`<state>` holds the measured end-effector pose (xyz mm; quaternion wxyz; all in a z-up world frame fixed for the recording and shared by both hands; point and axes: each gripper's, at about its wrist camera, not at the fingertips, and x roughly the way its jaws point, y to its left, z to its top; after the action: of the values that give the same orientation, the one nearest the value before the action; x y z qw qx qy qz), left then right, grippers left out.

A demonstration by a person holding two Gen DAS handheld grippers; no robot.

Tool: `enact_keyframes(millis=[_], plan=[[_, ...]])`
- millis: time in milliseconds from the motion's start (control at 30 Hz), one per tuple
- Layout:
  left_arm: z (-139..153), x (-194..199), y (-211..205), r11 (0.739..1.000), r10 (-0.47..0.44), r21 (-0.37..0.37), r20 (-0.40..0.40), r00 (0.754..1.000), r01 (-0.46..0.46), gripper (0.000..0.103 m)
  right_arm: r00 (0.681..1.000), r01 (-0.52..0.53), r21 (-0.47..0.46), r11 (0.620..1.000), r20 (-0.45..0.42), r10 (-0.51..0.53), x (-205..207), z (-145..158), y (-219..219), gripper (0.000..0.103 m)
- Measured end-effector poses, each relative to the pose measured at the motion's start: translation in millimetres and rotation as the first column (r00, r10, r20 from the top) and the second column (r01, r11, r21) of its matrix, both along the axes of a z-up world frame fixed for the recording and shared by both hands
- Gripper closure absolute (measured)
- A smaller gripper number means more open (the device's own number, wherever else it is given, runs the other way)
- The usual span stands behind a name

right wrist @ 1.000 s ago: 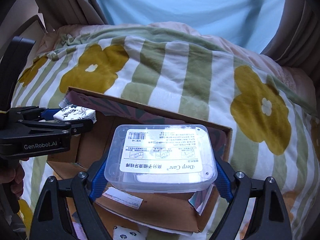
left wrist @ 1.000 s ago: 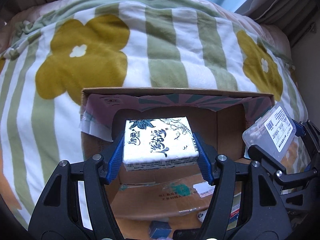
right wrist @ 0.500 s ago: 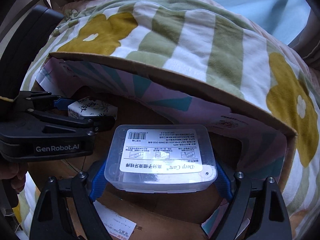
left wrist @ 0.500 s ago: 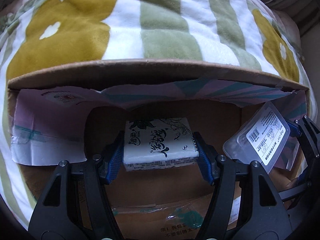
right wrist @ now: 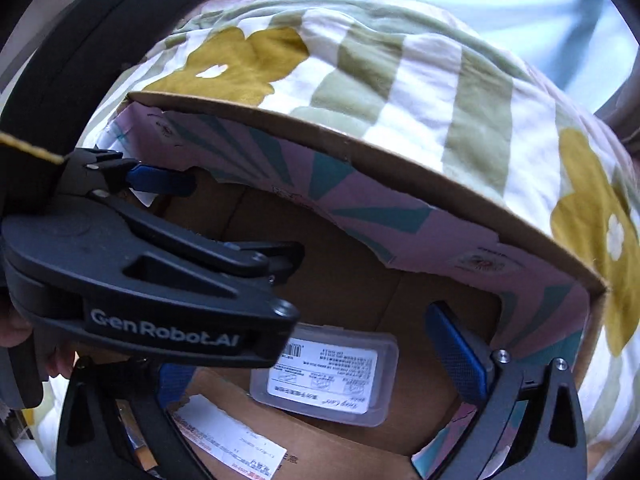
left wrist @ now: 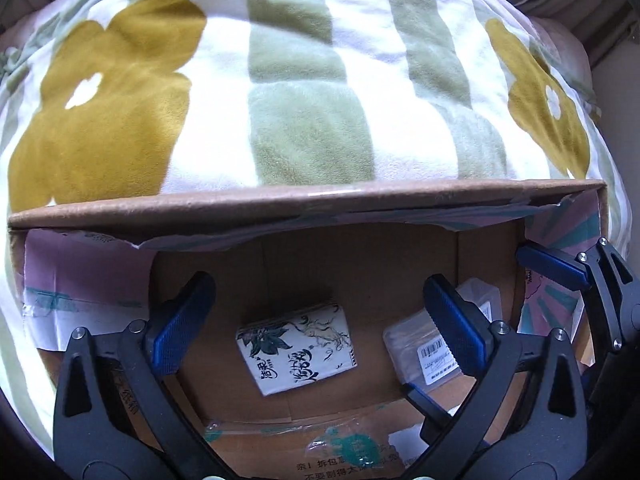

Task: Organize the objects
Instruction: 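Open both tools to release the items in the box and withdraw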

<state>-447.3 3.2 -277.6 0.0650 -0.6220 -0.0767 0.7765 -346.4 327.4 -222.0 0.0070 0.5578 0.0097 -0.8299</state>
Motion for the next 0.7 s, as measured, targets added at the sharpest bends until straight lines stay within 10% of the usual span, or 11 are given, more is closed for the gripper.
enact_keyframes(millis=[700], plan=[[87, 29, -5, 0.999, 0.025, -0.031, -0.099, 0.995, -0.028, 0.0, 0.998, -0.039, 0.016, 0.999, -0.05, 0.04, 46, 76, -11, 0.0]])
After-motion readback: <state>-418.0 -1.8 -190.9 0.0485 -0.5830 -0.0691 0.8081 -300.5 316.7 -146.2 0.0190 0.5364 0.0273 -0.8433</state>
